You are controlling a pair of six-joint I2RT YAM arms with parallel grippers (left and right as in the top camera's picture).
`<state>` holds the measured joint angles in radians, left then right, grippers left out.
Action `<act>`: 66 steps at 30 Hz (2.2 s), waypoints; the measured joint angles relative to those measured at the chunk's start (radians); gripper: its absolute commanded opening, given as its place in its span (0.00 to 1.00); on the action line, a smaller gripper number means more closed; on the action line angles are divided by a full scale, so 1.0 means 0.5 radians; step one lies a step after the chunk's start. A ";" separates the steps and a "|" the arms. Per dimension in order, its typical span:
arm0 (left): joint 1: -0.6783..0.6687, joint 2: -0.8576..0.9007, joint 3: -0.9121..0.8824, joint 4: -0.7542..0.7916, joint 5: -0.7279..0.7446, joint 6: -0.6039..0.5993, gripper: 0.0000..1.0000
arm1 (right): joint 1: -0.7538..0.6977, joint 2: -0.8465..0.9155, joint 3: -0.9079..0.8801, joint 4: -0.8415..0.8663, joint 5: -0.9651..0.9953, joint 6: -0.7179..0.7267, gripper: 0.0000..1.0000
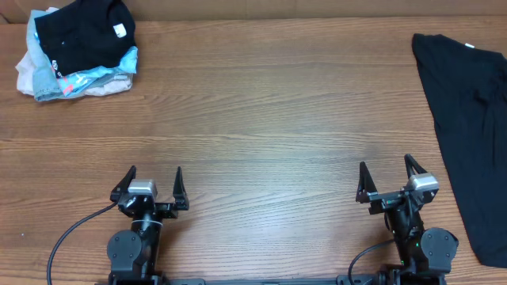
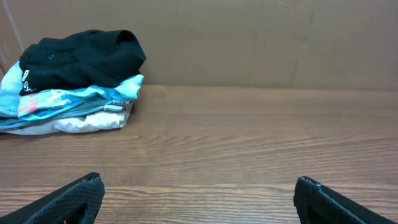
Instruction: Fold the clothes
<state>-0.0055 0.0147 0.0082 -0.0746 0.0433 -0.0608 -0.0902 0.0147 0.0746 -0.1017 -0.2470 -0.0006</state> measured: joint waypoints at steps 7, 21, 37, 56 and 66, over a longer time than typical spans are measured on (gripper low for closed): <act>0.000 0.000 0.000 0.000 0.000 0.000 1.00 | 0.001 0.000 -0.005 0.024 0.000 -0.001 1.00; 0.000 0.001 0.000 0.000 0.000 0.000 1.00 | 0.055 -0.002 -0.112 0.261 0.008 -0.003 1.00; 0.000 0.000 0.000 0.000 0.000 0.000 1.00 | 0.055 -0.004 -0.112 0.051 0.198 -0.008 1.00; 0.000 0.000 0.000 0.000 -0.001 0.000 1.00 | 0.055 -0.004 -0.112 0.053 0.211 -0.007 1.00; 0.000 0.000 0.000 0.000 0.000 0.000 1.00 | 0.055 -0.004 -0.112 0.053 0.212 -0.007 1.00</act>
<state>-0.0055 0.0147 0.0082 -0.0746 0.0433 -0.0608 -0.0628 0.0128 0.0185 -0.0753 -0.1410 -0.0040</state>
